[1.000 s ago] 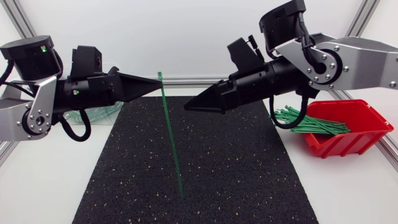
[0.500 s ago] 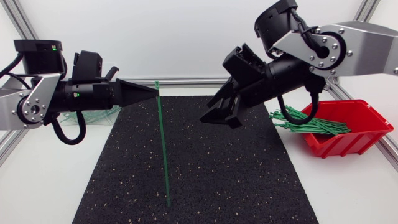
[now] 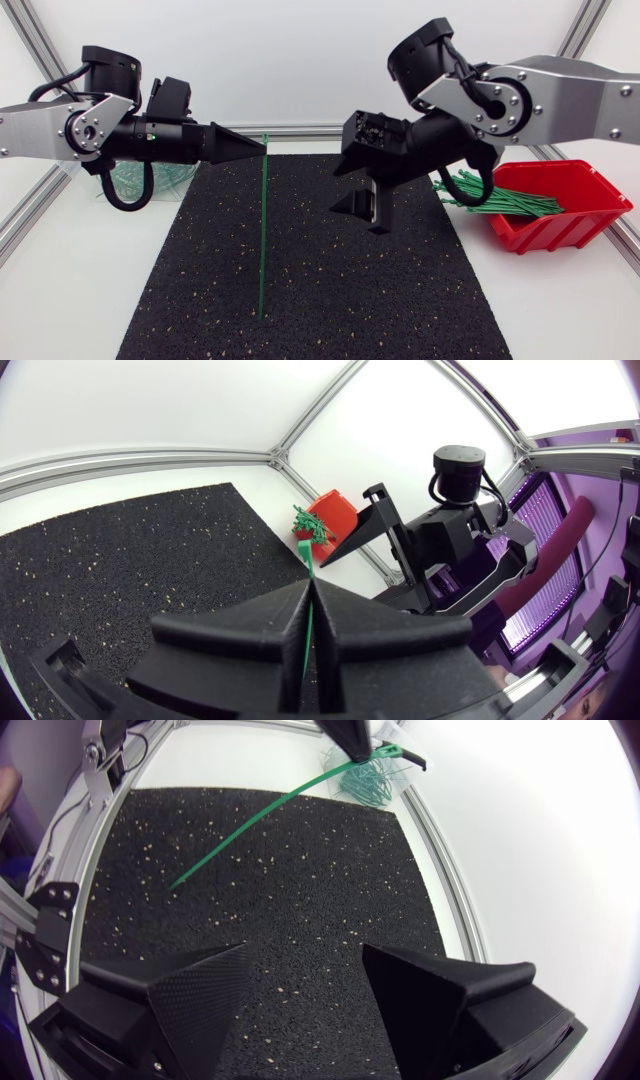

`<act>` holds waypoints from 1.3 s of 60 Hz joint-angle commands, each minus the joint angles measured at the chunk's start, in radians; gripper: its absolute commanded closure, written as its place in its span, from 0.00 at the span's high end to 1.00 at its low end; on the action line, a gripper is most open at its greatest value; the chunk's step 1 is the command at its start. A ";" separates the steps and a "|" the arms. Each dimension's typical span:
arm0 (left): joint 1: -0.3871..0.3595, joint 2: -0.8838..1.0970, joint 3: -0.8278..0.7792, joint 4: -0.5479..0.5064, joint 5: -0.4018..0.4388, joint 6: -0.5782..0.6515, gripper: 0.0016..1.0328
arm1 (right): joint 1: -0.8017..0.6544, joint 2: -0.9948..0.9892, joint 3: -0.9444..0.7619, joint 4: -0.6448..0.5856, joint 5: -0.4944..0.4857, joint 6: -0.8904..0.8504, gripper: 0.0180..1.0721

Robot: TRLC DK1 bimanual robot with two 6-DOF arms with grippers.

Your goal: Take a green cable tie from the red box, thread the tail through the head to close it, then place it in the transparent bin on the left.

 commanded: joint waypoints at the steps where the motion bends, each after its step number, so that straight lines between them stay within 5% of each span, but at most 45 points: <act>1: -0.018 0.034 0.061 -0.051 0.003 0.056 0.03 | 0.032 -0.028 -0.047 0.030 0.054 -0.069 0.84; 21: -0.009 0.213 0.247 -0.252 0.029 0.125 0.03 | 0.159 -0.037 -0.185 0.339 0.295 -0.304 0.84; 55: 0.009 0.336 0.371 -0.396 0.068 0.134 0.03 | 0.326 0.146 -0.281 0.678 0.427 -0.608 0.84; 78: -0.008 0.417 0.489 -0.636 0.041 0.286 0.03 | 0.397 0.212 -0.349 0.922 0.500 -0.813 0.84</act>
